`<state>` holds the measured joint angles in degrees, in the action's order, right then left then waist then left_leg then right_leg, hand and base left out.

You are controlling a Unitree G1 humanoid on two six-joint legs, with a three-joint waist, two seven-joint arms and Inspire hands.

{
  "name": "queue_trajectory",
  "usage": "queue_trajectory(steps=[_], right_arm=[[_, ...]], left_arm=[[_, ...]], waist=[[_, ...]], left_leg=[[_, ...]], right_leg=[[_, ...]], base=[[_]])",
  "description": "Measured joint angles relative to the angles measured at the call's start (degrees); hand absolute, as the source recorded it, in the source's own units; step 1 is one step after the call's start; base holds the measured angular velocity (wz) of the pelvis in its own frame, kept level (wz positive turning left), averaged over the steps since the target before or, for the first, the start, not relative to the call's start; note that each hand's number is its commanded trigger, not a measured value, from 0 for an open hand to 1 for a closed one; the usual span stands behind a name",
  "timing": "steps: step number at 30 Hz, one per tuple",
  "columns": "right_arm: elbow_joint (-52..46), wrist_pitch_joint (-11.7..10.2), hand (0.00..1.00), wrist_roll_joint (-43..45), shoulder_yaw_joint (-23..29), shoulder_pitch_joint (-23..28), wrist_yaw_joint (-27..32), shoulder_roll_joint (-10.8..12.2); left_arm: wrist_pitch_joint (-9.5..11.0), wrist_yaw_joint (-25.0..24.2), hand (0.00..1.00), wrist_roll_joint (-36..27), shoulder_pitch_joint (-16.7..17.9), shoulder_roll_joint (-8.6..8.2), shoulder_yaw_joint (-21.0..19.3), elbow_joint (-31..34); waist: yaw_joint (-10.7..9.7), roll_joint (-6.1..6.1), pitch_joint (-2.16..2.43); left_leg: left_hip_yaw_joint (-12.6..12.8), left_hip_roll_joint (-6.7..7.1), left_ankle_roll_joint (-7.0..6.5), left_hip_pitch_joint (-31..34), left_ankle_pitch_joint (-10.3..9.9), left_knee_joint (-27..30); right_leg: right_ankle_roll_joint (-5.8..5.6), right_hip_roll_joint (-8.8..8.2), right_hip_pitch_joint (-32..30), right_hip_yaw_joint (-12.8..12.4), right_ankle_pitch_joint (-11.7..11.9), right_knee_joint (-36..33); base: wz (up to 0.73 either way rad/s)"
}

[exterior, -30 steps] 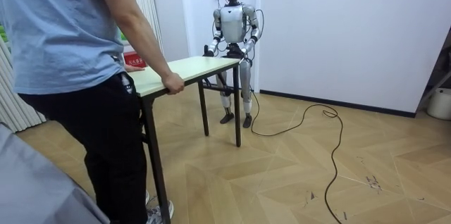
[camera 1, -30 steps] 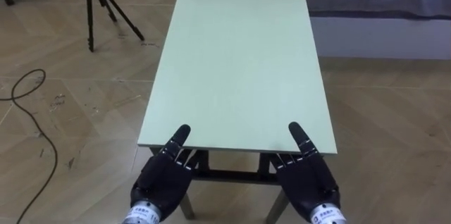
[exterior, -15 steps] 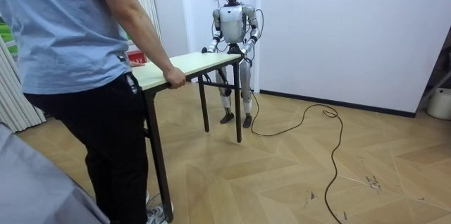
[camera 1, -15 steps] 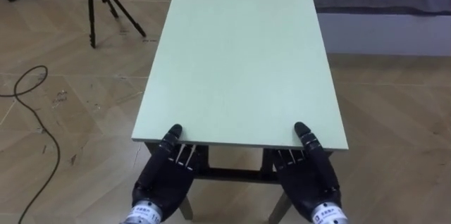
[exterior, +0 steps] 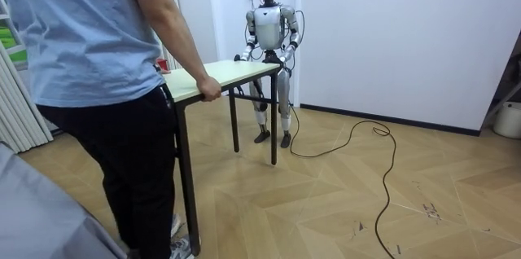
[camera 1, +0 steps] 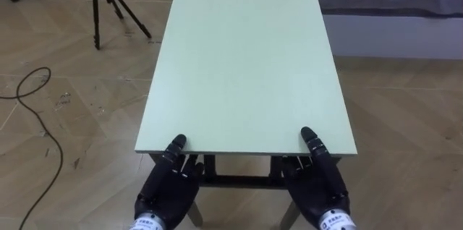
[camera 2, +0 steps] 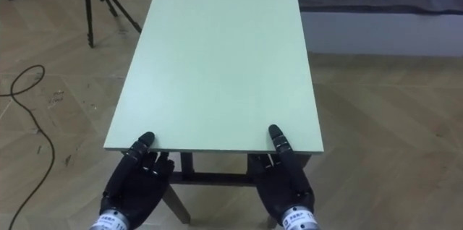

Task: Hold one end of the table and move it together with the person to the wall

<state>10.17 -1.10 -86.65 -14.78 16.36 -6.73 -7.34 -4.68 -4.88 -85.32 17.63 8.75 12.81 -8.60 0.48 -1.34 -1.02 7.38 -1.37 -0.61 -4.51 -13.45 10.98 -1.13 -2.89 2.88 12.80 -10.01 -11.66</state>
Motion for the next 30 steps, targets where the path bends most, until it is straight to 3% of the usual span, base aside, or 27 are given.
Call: queue_trajectory(steps=[30], right_arm=[[-1.23, -0.58, 1.00, -1.17, -0.24, 0.57, 2.10, 0.29]], left_arm=[[0.63, 0.88, 1.00, 2.30, 0.09, -0.31, 0.04, 2.19]], waist=[[-0.02, 0.34, -0.04]], left_leg=[[-0.06, -0.01, -0.16, 1.97, 0.32, 1.24]], right_leg=[[0.29, -0.17, -1.91, 0.00, 0.20, -1.20]], base=[[0.00]])
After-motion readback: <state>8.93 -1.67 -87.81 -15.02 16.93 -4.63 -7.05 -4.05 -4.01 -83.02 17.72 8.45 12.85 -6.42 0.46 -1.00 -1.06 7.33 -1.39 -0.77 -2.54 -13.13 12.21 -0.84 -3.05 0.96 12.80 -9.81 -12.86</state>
